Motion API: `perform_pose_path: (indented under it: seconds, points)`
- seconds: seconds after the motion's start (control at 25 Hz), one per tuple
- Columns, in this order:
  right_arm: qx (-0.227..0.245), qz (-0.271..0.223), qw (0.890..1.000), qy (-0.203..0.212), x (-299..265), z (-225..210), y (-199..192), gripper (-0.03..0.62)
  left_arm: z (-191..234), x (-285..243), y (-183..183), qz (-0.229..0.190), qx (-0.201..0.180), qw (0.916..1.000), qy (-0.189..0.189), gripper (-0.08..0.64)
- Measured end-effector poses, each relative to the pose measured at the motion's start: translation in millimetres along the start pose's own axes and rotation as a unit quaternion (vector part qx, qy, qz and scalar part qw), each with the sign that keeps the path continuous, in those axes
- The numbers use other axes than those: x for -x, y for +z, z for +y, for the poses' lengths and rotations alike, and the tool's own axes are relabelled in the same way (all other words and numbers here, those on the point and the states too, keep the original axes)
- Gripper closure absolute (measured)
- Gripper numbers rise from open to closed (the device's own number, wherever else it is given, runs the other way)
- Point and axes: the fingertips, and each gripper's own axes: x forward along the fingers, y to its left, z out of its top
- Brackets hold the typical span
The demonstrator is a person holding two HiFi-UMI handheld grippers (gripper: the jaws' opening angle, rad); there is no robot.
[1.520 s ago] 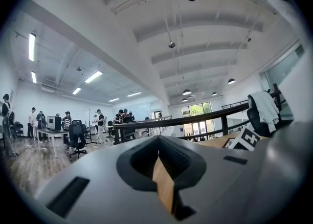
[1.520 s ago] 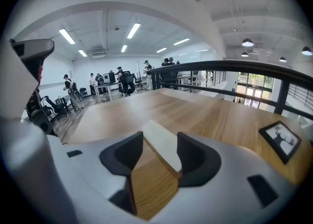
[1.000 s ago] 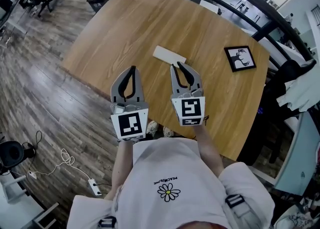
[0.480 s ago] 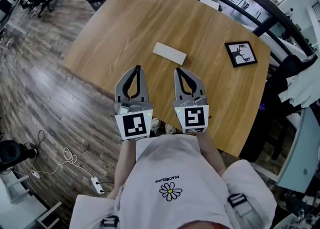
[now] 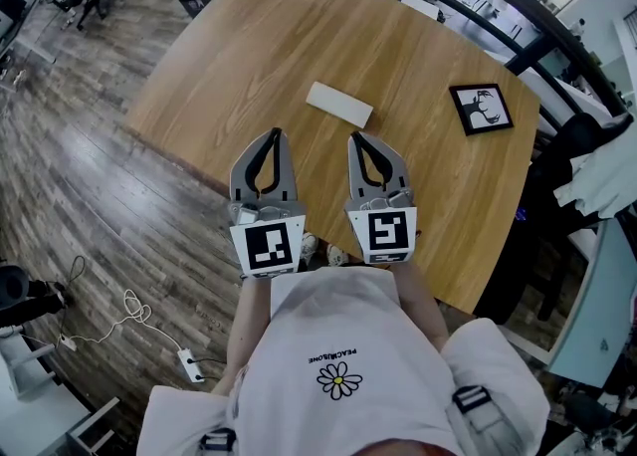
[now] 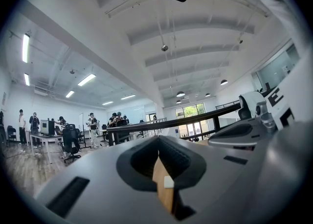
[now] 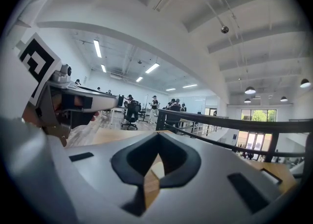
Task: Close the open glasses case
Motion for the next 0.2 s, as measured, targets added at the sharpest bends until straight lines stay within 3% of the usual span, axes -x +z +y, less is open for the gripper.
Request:
perform_pose_path:
  seconds: [0.2]
  points:
    - [0.007, -0.007, 1.000, 0.002, -1.9, 1.4, 7.9, 0.584, 5.3, 0.7, 4.3, -0.007, 0.022, 0.9997, 0.005, 0.543]
